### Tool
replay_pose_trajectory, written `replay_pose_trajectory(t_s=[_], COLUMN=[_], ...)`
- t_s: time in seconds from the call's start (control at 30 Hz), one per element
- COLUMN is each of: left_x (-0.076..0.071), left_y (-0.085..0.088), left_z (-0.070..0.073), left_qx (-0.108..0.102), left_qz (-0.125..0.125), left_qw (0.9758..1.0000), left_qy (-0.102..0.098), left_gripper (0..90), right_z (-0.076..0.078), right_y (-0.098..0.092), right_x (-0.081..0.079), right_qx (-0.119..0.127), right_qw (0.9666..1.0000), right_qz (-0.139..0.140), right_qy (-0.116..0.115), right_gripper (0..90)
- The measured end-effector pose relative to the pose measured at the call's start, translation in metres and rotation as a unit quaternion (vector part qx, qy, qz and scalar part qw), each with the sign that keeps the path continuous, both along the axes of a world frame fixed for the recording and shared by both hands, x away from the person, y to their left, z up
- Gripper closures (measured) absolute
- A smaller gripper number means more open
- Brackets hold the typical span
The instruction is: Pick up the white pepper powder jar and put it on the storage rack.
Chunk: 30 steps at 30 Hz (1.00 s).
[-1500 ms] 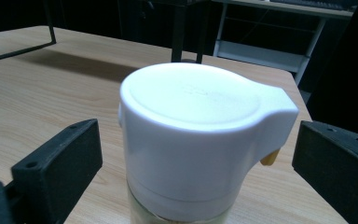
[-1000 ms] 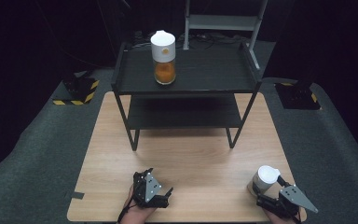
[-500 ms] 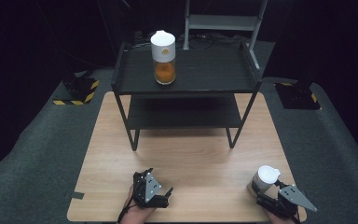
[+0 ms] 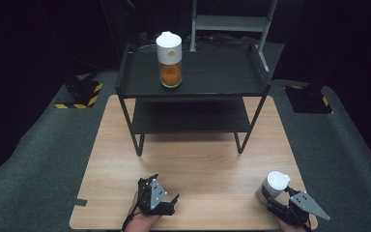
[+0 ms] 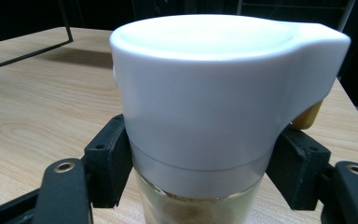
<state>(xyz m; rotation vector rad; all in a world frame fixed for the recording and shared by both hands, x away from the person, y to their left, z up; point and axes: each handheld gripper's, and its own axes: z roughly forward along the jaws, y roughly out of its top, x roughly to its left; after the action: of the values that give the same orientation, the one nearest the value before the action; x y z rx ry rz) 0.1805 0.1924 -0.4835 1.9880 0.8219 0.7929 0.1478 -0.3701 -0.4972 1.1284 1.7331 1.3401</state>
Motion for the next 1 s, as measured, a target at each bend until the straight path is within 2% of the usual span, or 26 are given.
replay_pose_trajectory(t_s=[0.23,0.47,1.0], left_x=[0.0,0.001,0.0], left_y=[0.0,0.001,0.002], left_z=[0.0,0.0,0.0], left_qx=[0.0,-0.001,-0.002], left_qz=[0.0,-0.001,-0.004], left_qw=[1.0,1.0,1.0], left_qy=[0.001,0.001,0.0], left_gripper=[0.6,0.6,0.6], right_z=[0.001,0.007,0.021], right_y=[0.001,0.005,0.026], right_x=[0.001,-0.005,-0.004], right_qx=[0.0,0.003,0.009], right_qw=[1.0,0.9994,0.9969], right_qz=[0.0,0.005,0.041], right_qy=[-0.001,-0.035,-0.066], right_gripper=[30.5,30.4,30.4])
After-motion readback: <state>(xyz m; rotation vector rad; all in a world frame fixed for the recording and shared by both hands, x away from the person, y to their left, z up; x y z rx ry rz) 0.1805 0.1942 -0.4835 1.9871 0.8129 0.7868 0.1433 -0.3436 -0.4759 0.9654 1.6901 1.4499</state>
